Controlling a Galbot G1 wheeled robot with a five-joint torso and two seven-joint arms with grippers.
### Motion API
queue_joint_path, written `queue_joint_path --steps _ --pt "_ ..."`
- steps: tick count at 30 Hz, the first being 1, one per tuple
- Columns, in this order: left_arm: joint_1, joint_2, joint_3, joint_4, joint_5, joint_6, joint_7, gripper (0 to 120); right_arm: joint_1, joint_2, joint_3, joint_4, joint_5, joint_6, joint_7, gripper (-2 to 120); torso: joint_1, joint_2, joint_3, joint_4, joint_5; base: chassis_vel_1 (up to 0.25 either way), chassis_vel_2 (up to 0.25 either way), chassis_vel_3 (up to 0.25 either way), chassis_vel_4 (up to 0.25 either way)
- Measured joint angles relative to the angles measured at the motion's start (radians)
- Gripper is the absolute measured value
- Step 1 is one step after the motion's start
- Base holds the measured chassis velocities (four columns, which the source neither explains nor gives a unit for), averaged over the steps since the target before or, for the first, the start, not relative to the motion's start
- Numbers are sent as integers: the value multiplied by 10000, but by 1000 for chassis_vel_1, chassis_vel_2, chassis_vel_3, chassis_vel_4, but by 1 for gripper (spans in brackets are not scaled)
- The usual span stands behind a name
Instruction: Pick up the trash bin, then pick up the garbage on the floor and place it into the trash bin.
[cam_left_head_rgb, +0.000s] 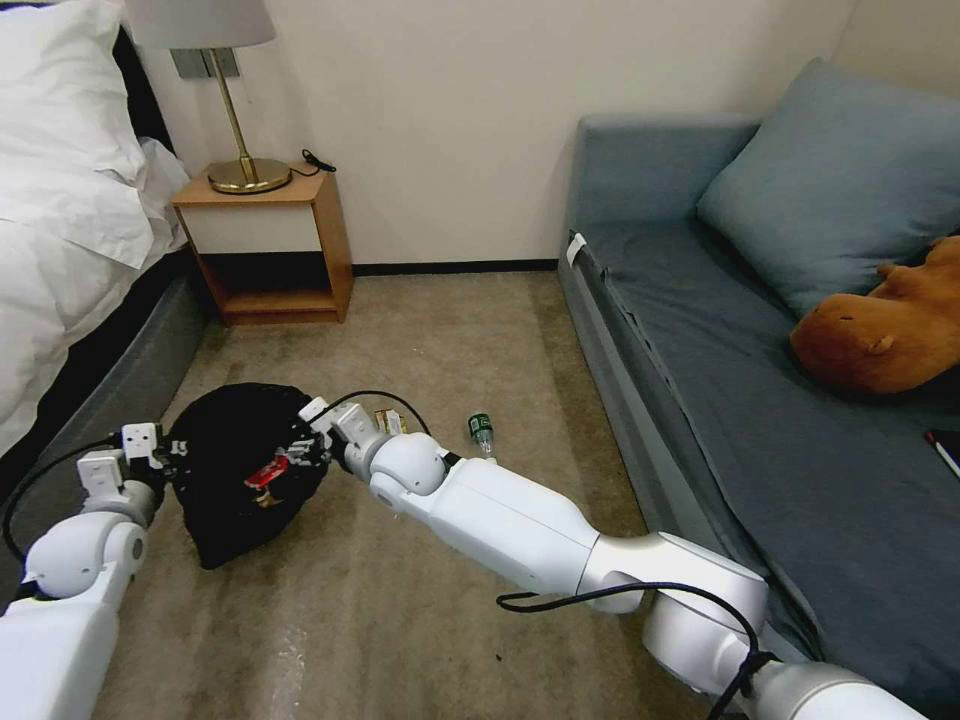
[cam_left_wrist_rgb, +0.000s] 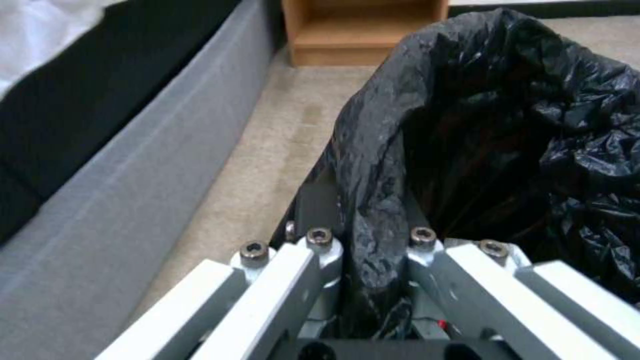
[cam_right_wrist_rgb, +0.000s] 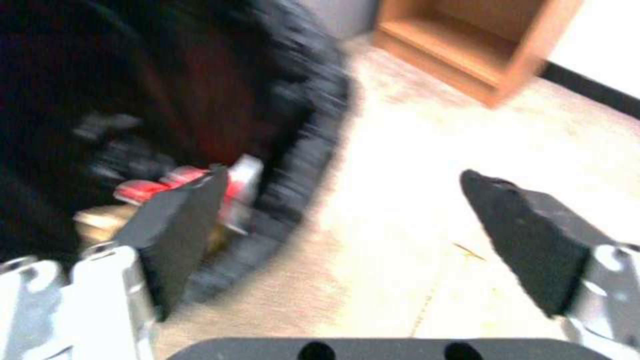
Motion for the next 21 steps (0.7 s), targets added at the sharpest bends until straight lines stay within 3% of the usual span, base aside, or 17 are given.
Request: queue_joint_path --steps 4,21 --pt "-41 101 -68 132 -10 -20 -6 4 15 0 324 -370 -162 79 133 99 0 -1 0 0 0 0 0 0 0" --pt "-484 345 -224 954 36 -115 -58 4 -582 -1 1821 -1073 -969 265 763 100 0 0 0 0 0 0 0 0 0"
